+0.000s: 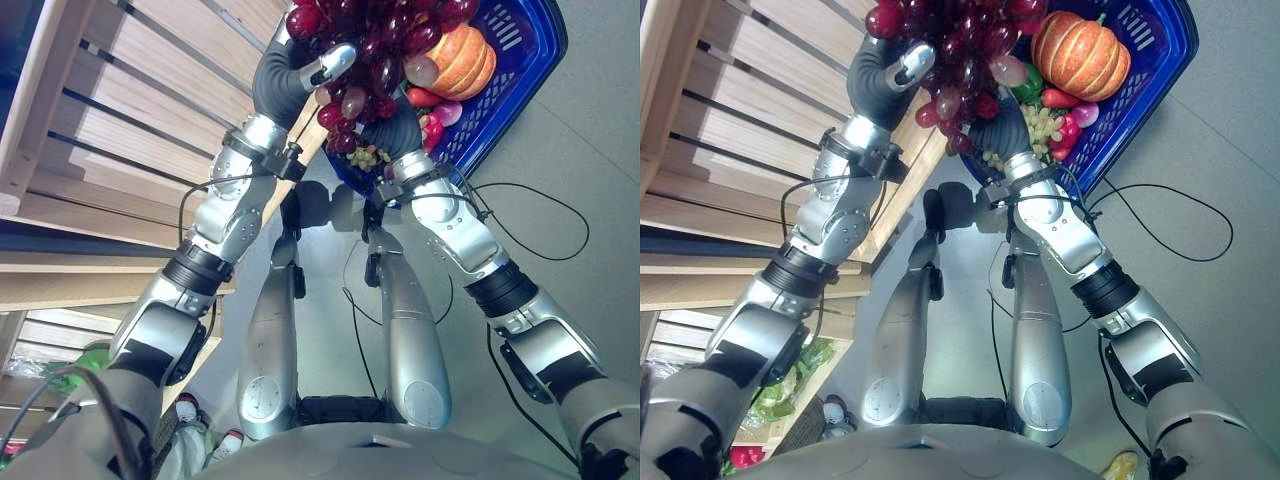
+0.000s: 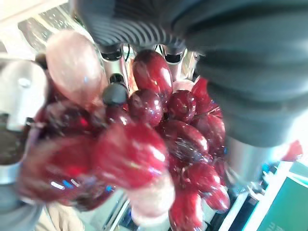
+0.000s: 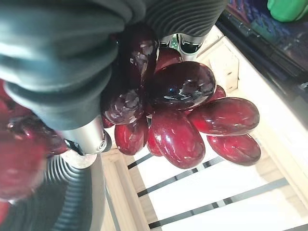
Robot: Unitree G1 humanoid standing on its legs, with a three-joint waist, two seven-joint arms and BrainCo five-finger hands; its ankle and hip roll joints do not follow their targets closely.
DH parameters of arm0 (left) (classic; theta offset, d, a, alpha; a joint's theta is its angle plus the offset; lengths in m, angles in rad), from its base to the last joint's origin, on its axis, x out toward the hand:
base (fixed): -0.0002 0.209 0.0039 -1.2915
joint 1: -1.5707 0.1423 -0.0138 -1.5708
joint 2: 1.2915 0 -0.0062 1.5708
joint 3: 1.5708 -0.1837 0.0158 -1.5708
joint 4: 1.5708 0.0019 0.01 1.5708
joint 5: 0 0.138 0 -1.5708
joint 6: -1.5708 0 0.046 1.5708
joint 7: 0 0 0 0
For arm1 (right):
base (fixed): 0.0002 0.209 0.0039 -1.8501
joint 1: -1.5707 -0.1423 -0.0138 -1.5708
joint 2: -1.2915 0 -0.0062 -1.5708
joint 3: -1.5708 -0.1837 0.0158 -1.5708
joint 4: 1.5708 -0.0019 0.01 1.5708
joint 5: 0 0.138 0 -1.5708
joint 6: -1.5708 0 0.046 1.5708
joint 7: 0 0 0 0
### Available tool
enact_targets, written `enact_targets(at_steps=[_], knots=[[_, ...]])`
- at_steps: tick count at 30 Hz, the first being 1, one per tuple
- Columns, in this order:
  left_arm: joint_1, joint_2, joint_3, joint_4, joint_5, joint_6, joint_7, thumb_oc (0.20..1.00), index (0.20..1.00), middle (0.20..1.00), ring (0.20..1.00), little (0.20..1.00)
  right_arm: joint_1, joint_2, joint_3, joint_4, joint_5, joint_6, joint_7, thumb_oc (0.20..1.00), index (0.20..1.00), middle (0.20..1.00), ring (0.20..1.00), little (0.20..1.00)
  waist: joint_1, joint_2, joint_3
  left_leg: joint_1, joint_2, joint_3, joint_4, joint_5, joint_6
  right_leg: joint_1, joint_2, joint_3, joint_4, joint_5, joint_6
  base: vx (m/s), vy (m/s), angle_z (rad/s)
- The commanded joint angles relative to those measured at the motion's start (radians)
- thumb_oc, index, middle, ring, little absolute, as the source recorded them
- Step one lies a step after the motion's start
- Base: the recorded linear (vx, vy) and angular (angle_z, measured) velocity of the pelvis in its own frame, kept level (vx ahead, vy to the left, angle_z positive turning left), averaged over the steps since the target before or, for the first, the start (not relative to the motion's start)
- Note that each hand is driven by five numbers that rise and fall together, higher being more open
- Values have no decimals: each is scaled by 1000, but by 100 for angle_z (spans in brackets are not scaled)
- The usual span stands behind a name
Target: Pick up fruits and vegetables into the basket
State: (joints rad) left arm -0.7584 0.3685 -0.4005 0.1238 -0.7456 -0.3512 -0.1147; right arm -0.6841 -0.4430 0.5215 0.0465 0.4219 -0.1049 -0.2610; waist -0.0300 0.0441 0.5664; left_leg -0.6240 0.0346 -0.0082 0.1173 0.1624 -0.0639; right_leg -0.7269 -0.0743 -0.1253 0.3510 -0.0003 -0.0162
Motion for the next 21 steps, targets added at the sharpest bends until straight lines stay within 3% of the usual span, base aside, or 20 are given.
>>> enact_targets(at_steps=[1,21], knots=[[21,-17,-34,-95,34,-42,41,1000,1000,1000,1000,1000,-52,82,-44,-121,8,-83,-1,200,200,200,200,200,17,-42,-46,-14,-75,12,58,-95,30,70,24,-12,-103,39,98,0,0,0],[63,-51,46,-28,53,-51,241,1000,1000,1000,1000,1000,-32,90,-81,-119,-6,-99,1,200,200,200,200,200,21,-34,-46,-19,-79,9,65,-93,27,67,18,-20,-93,31,97,0,0,0]])
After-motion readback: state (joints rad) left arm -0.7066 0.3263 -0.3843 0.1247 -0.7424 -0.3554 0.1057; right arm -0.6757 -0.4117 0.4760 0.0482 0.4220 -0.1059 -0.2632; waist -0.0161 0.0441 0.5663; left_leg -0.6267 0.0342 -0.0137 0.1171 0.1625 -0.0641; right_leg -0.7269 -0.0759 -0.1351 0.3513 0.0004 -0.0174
